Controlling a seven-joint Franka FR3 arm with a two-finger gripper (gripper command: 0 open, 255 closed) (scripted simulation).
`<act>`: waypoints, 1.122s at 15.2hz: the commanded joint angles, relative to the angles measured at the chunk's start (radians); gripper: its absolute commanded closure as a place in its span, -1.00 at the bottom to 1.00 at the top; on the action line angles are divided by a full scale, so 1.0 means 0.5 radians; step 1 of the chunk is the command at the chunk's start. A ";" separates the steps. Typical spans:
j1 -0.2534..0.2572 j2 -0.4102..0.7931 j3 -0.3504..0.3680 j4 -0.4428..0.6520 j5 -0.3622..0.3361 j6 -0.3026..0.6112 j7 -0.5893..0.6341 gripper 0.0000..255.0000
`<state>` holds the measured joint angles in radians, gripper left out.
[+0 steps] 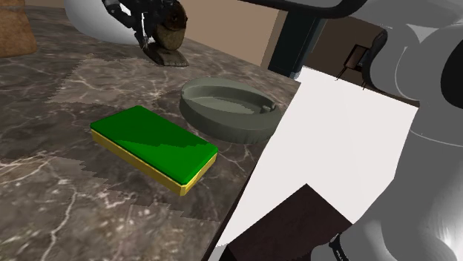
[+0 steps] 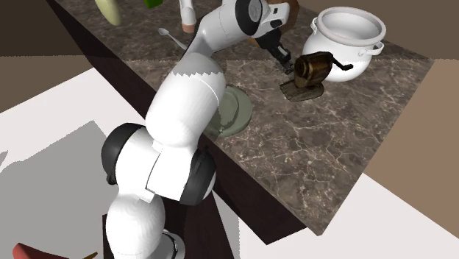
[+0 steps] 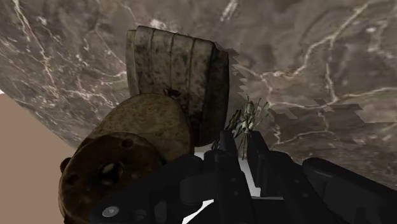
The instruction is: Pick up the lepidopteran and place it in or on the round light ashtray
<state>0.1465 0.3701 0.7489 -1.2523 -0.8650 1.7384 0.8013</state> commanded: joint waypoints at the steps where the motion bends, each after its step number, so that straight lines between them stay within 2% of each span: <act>1: 0.033 0.028 -0.003 0.092 -0.014 -0.060 -0.033 1.00; 7: 0.148 0.114 -0.016 0.376 -0.066 -0.237 -0.135 1.00; 12: 0.292 0.223 -0.043 0.686 -0.143 -0.406 -0.239 1.00; 14: 0.089 -0.031 0.030 0.321 0.012 -0.303 -0.166 1.00; 17: -0.147 -0.379 0.093 -0.087 0.257 -0.165 -0.138 1.00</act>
<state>0.1008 0.2273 0.7872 -1.2451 -0.7711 1.6415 0.7292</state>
